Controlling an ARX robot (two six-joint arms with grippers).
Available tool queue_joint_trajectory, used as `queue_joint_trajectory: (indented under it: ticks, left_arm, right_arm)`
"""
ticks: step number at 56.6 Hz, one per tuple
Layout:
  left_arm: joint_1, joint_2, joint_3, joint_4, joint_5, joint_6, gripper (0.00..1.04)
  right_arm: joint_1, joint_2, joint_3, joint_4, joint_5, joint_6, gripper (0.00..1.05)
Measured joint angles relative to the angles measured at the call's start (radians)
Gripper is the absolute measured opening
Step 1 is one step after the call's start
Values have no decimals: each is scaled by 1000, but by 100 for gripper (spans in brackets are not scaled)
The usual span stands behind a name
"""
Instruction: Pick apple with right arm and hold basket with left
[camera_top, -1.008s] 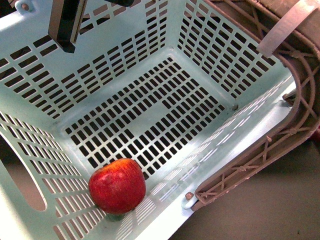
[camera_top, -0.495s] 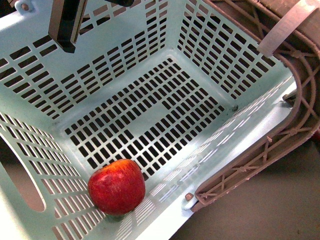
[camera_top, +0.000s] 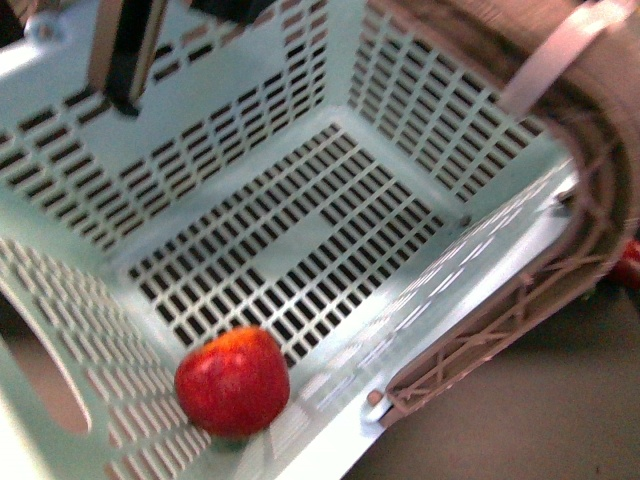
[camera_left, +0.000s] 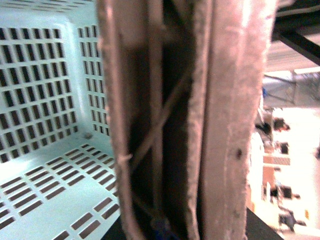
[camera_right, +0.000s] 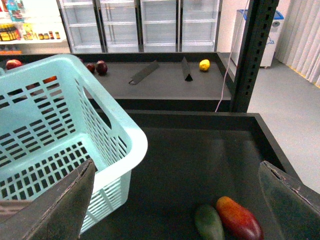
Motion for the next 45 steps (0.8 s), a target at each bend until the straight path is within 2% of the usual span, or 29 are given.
queue_joint_trajectory:
  ticks: [3, 7, 10, 14, 24, 33, 45]
  left_arm:
    - [-4, 11, 29, -83, -190, -88, 16]
    - [-2, 18, 36, -95, -280, -96, 16]
    - [5, 22, 40, -96, -304, -84, 16]
    - [16, 24, 42, -96, -307, -83, 16]
    - [85, 26, 29, -76, -238, -188, 16]
    - [237, 26, -29, 0, -230, -277, 16]
    - [441, 74, -87, 79, -230, -303, 16]
  right_arm:
    - [0, 0, 0, 0, -1, 0, 96]
    - [0, 0, 0, 0, 1, 0, 96]
    - [0, 0, 0, 0, 0, 0, 96]
    - [0, 0, 0, 0, 0, 0, 96]
    - [0, 0, 0, 0, -2, 0, 96]
    - [0, 0, 0, 0, -1, 0, 96]
    - [0, 0, 0, 0, -1, 0, 96]
